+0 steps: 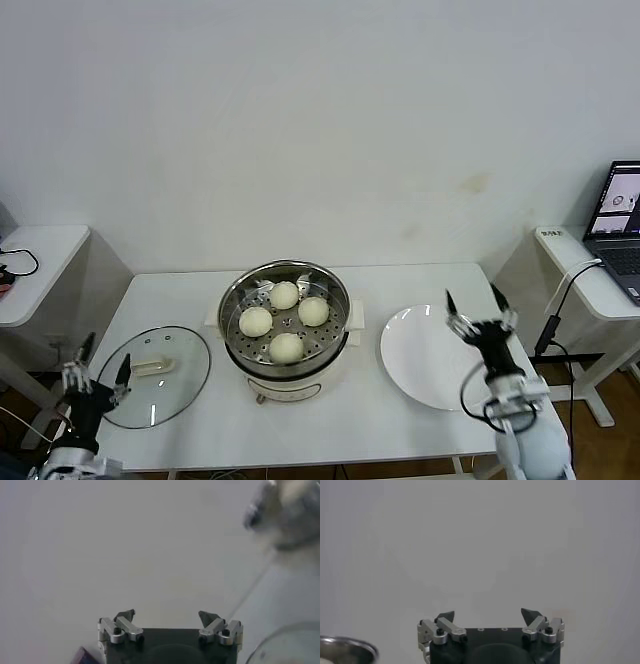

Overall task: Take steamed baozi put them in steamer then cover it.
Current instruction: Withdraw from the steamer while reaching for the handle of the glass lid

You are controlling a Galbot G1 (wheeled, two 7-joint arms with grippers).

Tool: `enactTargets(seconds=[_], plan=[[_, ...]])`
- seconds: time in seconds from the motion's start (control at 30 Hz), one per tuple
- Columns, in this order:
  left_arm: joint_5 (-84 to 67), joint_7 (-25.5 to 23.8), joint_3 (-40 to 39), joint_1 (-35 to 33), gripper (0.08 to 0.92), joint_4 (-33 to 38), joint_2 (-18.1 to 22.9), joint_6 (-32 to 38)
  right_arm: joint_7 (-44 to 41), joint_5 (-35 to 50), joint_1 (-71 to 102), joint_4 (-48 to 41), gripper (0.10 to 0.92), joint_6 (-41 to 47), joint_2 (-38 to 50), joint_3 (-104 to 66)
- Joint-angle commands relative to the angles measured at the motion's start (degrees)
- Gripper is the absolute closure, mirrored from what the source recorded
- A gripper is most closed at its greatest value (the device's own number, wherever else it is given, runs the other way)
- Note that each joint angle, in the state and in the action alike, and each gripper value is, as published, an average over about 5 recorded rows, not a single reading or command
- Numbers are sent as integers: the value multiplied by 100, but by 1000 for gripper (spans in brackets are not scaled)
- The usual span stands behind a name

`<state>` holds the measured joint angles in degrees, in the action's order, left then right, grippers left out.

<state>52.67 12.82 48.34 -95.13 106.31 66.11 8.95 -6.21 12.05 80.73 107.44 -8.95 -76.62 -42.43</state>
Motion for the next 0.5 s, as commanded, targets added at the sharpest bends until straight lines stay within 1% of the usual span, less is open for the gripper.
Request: enactTargets(seconds=[0.03,0.23,0.5], plan=[[2535,363,-315,232,177,-1125,-351,254,-131,179,1123,153,202,-100,-509,-1043],[2624,226,-471,616,177,-1497,-474,163,-103,118,1145,100,203,-89,-562,-966],[2577,119,-592,1095,177,-1793,-533,131,-99,-16,1242,175,202,-96,-661,-807]])
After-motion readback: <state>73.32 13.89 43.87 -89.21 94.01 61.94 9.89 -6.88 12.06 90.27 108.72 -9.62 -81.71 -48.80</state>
